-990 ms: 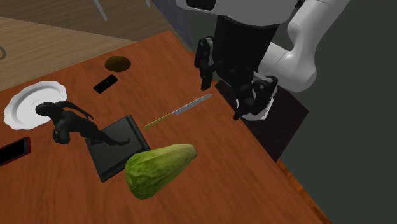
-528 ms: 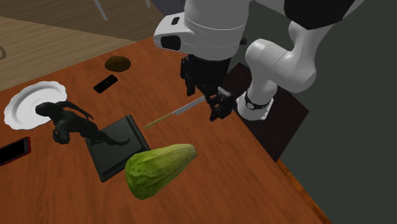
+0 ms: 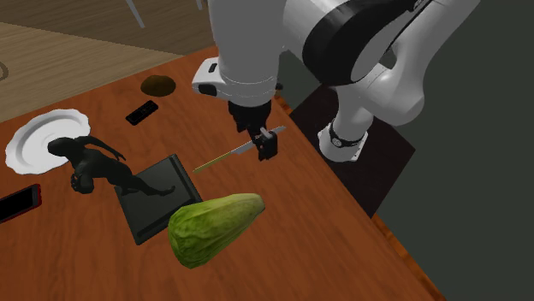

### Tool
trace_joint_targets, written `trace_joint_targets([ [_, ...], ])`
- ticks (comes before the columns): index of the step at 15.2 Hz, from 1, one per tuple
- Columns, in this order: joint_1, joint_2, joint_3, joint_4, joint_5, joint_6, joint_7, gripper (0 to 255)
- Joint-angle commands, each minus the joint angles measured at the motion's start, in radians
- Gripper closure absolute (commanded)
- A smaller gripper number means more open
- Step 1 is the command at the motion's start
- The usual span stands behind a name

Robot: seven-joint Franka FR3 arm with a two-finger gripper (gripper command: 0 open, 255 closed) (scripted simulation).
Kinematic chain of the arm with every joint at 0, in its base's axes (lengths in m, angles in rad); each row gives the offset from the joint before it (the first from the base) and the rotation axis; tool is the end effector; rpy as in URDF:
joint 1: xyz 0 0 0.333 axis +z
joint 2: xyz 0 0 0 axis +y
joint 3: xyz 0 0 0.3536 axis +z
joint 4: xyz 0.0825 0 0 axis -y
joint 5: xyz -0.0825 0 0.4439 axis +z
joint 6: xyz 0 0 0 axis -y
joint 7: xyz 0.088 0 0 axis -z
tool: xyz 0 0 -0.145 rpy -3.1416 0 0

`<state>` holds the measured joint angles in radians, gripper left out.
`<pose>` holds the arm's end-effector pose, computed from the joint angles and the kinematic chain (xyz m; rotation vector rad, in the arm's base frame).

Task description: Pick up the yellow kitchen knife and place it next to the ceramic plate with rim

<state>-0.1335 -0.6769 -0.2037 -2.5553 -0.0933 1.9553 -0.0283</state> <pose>0.3671 -0.1378 0.4609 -3.0898 0.3679 -0.1151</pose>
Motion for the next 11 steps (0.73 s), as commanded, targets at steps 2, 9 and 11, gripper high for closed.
trace_joint_targets([
  [2, -0.024, 0.051, -0.036, -0.046, -0.027, 0.074, -0.022, 0],
  [9, -0.078, 0.216, -0.13, -0.101, -0.085, 0.242, -0.08, 0],
  [11, -0.083, 0.249, -0.144, -0.112, -0.09, 0.279, -0.088, 0],
])
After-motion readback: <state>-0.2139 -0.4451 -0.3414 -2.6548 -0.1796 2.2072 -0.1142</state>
